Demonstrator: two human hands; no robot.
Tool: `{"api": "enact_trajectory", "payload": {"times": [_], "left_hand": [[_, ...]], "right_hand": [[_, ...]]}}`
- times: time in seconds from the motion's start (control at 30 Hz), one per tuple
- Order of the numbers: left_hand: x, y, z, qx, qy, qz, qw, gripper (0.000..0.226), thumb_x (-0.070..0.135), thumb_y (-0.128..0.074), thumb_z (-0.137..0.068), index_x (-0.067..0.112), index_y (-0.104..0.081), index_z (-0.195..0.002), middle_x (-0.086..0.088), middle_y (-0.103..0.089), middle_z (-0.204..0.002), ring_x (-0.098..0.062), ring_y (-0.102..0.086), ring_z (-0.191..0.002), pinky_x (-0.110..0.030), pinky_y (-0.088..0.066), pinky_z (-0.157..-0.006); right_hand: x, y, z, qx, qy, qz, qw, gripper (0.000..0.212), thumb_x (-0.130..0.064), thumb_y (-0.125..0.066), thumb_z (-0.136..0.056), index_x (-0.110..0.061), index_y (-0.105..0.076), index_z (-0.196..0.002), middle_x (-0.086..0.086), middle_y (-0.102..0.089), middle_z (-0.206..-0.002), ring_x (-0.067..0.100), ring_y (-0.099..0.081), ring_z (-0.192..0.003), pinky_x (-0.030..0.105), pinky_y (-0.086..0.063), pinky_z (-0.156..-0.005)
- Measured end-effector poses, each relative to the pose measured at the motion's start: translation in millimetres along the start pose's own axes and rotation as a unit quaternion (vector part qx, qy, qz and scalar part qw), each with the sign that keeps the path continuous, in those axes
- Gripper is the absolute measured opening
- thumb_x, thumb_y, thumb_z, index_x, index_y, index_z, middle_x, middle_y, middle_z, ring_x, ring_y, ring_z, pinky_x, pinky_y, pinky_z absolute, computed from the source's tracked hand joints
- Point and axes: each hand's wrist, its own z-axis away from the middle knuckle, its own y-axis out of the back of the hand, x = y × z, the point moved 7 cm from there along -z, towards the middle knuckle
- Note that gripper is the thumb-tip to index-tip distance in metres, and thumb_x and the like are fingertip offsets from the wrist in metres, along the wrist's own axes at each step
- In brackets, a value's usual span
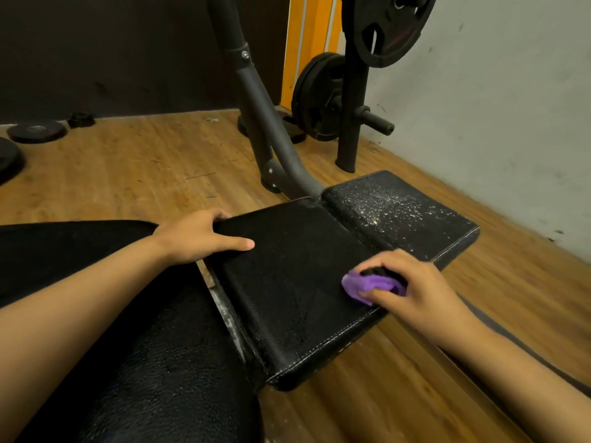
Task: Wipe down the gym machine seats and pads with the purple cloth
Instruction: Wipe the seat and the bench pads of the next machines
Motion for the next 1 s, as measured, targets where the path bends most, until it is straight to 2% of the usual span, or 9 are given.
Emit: {"api": "enact_trajectory", "payload": {"times": [0.13, 0.3, 0.4, 0.5, 0.63, 0.73, 0.8, 0.9, 1.0], "left_hand": [[1, 0, 1, 0.001, 0.002, 0.0, 1.0, 0.113, 0.093, -0.054, -0.021, 0.034, -0.052, -0.118, 0.014, -0.056, -0.114, -0.009, -0.053, -0.108, -0.035, -0.041, -0.1], [0, 1, 0, 0.002, 0.009, 0.012, 1.0, 0.102, 0.089, -0.056, -0.031, 0.035, -0.053, -0.117, 0.009, -0.059, -0.12, -0.013, -0.055, -0.113, -0.041, -0.041, -0.104], [-1, 0, 0, -0.004, 0.011, 0.022, 1.0, 0.098, 0.09, -0.06, -0.027, 0.036, -0.056, -0.108, 0.009, -0.061, -0.116, -0.013, -0.057, -0.11, -0.042, -0.042, -0.104], [-1, 0, 1, -0.011, 0.012, 0.028, 0.999, 0.106, 0.095, -0.059, -0.021, 0.036, -0.057, -0.108, 0.011, -0.062, -0.112, -0.012, -0.059, -0.107, -0.043, -0.043, -0.103], [-1, -1, 0, -0.007, 0.005, 0.024, 1.0, 0.118, 0.099, -0.054, -0.015, 0.035, -0.056, -0.114, 0.012, -0.061, -0.114, -0.011, -0.057, -0.109, -0.042, -0.041, -0.105], [-1, -1, 0, -0.006, 0.005, 0.029, 1.0, 0.117, 0.098, -0.055, -0.015, 0.034, -0.056, -0.113, 0.012, -0.062, -0.113, -0.011, -0.058, -0.108, -0.042, -0.042, -0.104], [1, 0, 1, -0.004, 0.008, 0.017, 1.0, 0.108, 0.096, -0.056, -0.022, 0.035, -0.055, -0.111, 0.014, -0.061, -0.113, -0.01, -0.057, -0.108, -0.041, -0.042, -0.103], [1, 1, 4, 0.018, 0.012, -0.02, 1.0, 0.086, 0.087, -0.057, -0.047, 0.038, -0.05, -0.117, 0.016, -0.058, -0.114, -0.009, -0.055, -0.104, -0.036, -0.043, -0.097], [-1, 0, 1, 0.022, 0.014, -0.034, 0.999, 0.078, 0.08, -0.063, -0.062, 0.035, -0.05, -0.125, 0.015, -0.058, -0.118, -0.009, -0.055, -0.106, -0.035, -0.042, -0.095]], "right_hand": [[16, 14, 11, 0.02, -0.021, -0.005, 1.0, 0.03, -0.011, -0.073, -0.08, -0.033, -0.069, -0.1, -0.021, -0.065, -0.098, 0.005, -0.061, -0.092, 0.019, -0.047, -0.076], [47, 22, -19, 0.096, -0.122, 0.014, 0.988, 0.02, -0.01, -0.069, -0.082, -0.028, -0.069, -0.092, -0.016, -0.068, -0.089, 0.013, -0.061, -0.093, 0.035, -0.049, -0.083], [15, 10, -7, 0.097, -0.059, 0.045, 0.993, 0.024, -0.009, -0.07, -0.078, -0.029, -0.069, -0.093, -0.018, -0.067, -0.091, 0.007, -0.057, -0.09, 0.021, -0.042, -0.081], [-18, -10, 18, 0.021, 0.02, 0.023, 0.999, 0.027, -0.017, -0.068, -0.076, -0.032, -0.067, -0.098, -0.02, -0.066, -0.094, 0.004, -0.056, -0.09, 0.012, -0.04, -0.077], [-1, 6, 17, 0.027, -0.001, 0.019, 0.999, 0.028, -0.016, -0.07, -0.079, -0.037, -0.066, -0.098, -0.021, -0.065, -0.093, 0.005, -0.058, -0.089, 0.017, -0.044, -0.073], [18, 17, -8, 0.031, -0.048, 0.05, 0.997, 0.023, -0.011, -0.071, -0.082, -0.028, -0.069, -0.097, -0.024, -0.061, -0.085, 0.005, -0.058, -0.085, 0.018, -0.043, -0.074], [28, 16, -28, 0.027, -0.072, 0.056, 0.995, 0.017, -0.013, -0.069, -0.084, -0.024, -0.069, -0.097, -0.018, -0.064, -0.085, 0.004, -0.06, -0.084, 0.021, -0.045, -0.073], [40, 10, -65, 0.026, -0.094, 0.054, 0.994, 0.012, -0.017, -0.068, -0.086, -0.025, -0.067, -0.096, -0.012, -0.066, -0.083, 0.003, -0.06, -0.08, 0.023, -0.045, -0.068], [45, -3, -107, 0.029, -0.105, 0.065, 0.992, 0.007, -0.018, -0.065, -0.087, -0.021, -0.065, -0.093, -0.005, -0.065, -0.081, 0.012, -0.062, -0.079, 0.027, -0.046, -0.067]]}}
